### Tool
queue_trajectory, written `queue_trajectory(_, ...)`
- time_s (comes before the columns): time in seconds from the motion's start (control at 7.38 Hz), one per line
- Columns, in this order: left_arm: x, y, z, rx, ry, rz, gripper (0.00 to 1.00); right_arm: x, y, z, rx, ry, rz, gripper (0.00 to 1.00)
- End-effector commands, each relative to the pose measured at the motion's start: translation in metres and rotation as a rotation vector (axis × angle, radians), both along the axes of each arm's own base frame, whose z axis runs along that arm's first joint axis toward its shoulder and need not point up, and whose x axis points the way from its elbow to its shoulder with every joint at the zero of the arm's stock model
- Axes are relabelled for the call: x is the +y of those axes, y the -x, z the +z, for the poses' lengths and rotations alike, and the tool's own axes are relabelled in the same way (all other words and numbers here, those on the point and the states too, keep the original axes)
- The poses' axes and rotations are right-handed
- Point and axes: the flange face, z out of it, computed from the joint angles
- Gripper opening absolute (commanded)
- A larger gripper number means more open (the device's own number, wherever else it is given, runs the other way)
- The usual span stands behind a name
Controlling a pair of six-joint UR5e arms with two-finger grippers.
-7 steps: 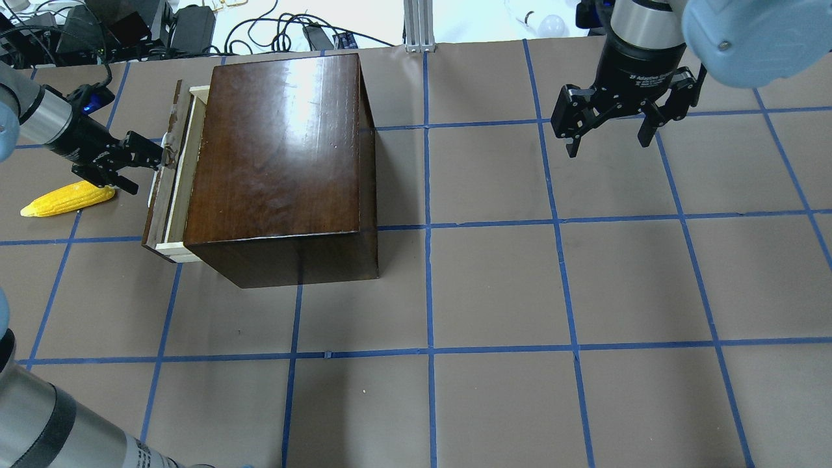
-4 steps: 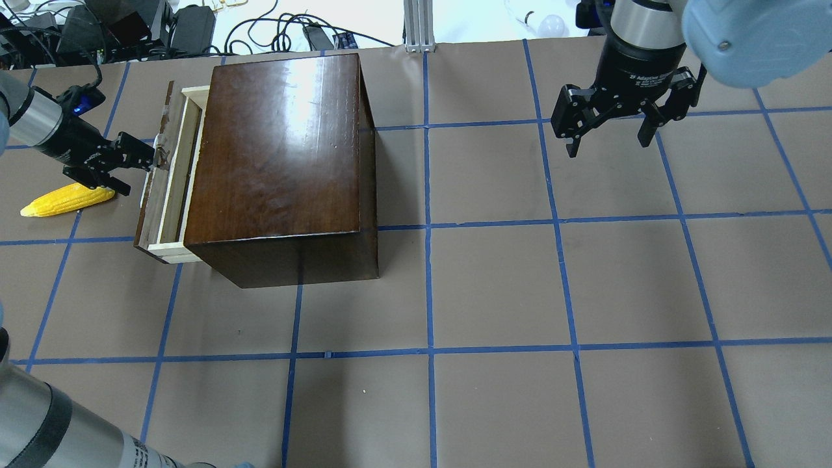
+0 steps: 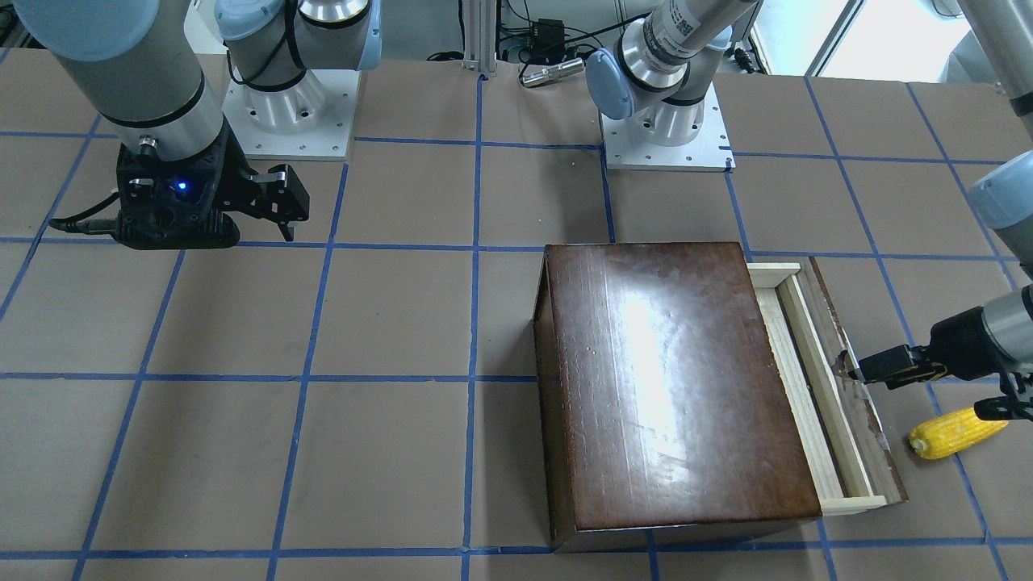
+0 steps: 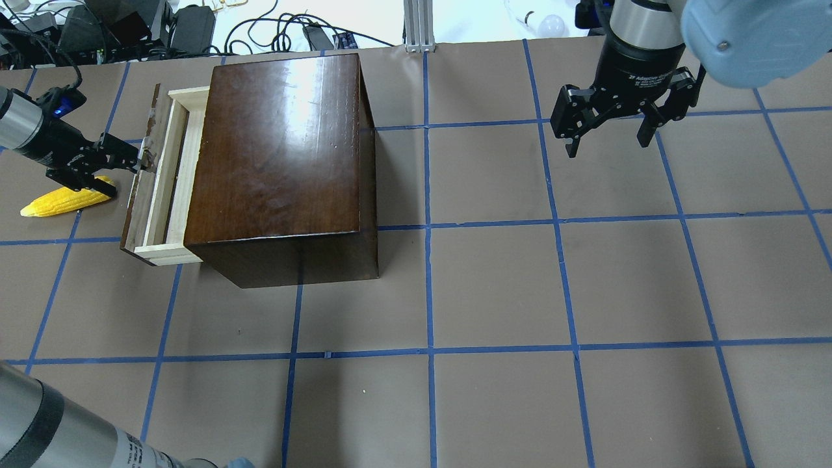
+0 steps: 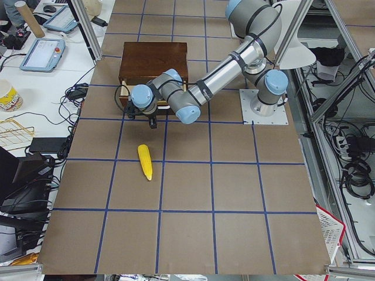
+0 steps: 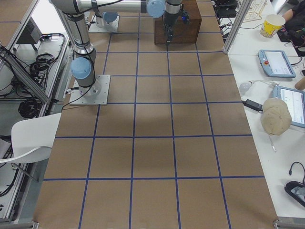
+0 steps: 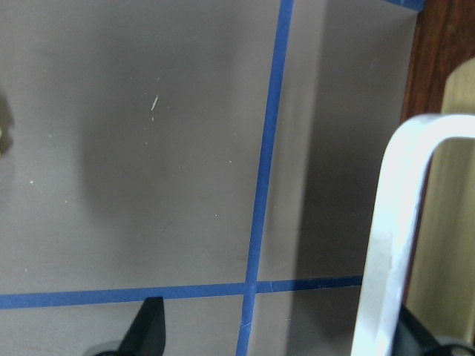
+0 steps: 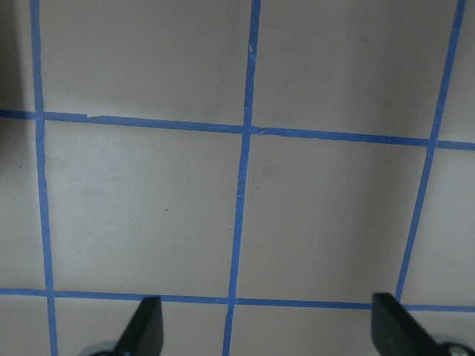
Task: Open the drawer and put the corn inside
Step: 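Pull the drawer outward from the cabinet with the left gripper, then release the handle and move the left gripper over the yellow corn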
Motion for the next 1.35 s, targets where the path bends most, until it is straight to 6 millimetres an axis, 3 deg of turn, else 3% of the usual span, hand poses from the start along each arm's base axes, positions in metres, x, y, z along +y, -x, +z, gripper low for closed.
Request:
queue_trajectory(0.0,0.001,-0.002,0.002,0.000,0.003,0.003,1.00,0.000,0.000,0.000,0.000,0.000,-0.001,1.00)
queue_trajectory(0.41,0.004,-0.001,0.046,-0.072,0.041,-0.027,1.00,0.001,0.000,0.001,0.000,0.002,0.001,1.00)
queue_trajectory(0.68,-0.001,-0.027,0.069,-0.248,0.041,-0.244,1.00,0.000,0.000,0.000,0.000,0.000,-0.001,1.00)
queue_trajectory(0.95,-0.001,-0.039,0.065,-0.313,0.012,-0.373,1.00,0.000,0.000,0.000,0.000,0.000,-0.001,1.00)
queue_trajectory(1.22,-0.006,-0.050,0.047,-0.360,0.020,-0.567,1.00,0.000,0.000,0.000,0.000,0.000,-0.001,1.00)
